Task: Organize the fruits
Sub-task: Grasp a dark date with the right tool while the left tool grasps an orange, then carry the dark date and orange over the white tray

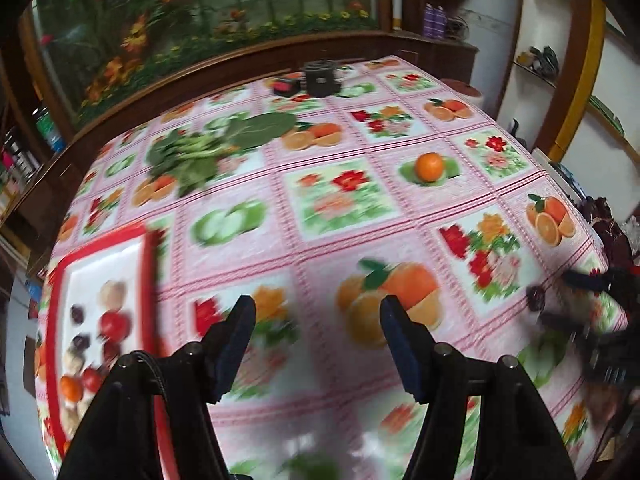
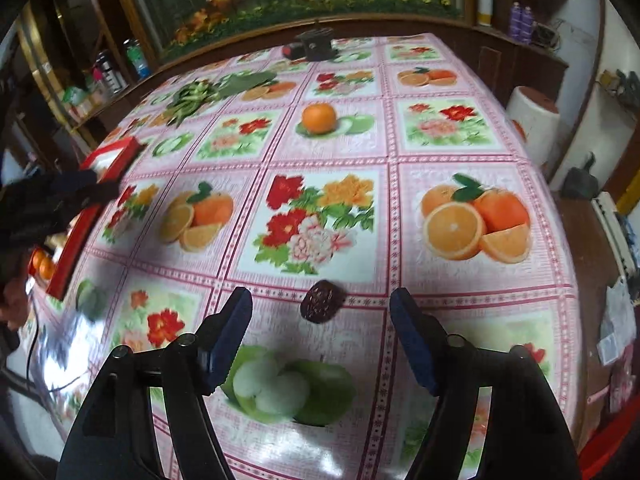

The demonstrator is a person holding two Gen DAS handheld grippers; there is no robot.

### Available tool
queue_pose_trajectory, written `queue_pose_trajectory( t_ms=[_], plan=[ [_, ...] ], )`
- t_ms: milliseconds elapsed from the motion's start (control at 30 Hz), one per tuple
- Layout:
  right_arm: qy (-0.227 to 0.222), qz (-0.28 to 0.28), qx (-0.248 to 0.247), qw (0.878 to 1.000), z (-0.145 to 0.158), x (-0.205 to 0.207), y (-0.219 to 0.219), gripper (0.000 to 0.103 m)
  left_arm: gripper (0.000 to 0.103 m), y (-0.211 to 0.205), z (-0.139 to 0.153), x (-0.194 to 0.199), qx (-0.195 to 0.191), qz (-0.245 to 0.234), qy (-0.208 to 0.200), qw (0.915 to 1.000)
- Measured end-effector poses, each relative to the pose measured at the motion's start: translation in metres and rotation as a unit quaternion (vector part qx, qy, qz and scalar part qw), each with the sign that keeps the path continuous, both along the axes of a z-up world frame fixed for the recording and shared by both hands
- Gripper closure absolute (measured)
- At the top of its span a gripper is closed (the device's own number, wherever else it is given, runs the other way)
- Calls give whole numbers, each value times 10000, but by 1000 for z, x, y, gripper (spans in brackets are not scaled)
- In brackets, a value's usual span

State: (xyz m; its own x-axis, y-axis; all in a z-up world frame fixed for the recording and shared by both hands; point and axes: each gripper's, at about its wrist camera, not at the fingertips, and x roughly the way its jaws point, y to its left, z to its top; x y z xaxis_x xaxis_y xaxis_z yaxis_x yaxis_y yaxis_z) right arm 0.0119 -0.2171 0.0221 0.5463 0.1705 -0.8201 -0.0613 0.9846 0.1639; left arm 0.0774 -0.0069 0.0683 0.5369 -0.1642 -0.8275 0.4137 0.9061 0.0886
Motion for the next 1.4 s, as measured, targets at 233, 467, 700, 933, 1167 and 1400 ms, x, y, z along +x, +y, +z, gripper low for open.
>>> queue_pose_trajectory(
  t_ms=[233, 467, 700, 933, 1167, 1400],
  plan=[
    [-15, 687, -454, 9966, -16, 8, 16, 72, 35, -60, -7, 30, 138, -159, 77, 9997],
    [-20, 605, -241, 9979, -15, 11, -2, 83, 35, -100, -19, 68, -259, -19, 517, 9983],
    [-45, 714, -157, 9973, -15, 10, -4, 83, 35, -136, -33, 103, -424, 222, 759, 9960],
    [-90, 773, -135, 9969, -15, 9, -5, 83, 66, -149, -51, 115, -652, 313, 990, 9925],
    [-96, 521, 100, 9985, -12, 7, -17, 83, 67, -139, -49, 103, -638, 304, 903, 9934],
    [-107, 502, -87, 9986, -7, -2, -7, 83, 67, -86, -50, 78, -935, 288, 1089, 9892]
  ],
)
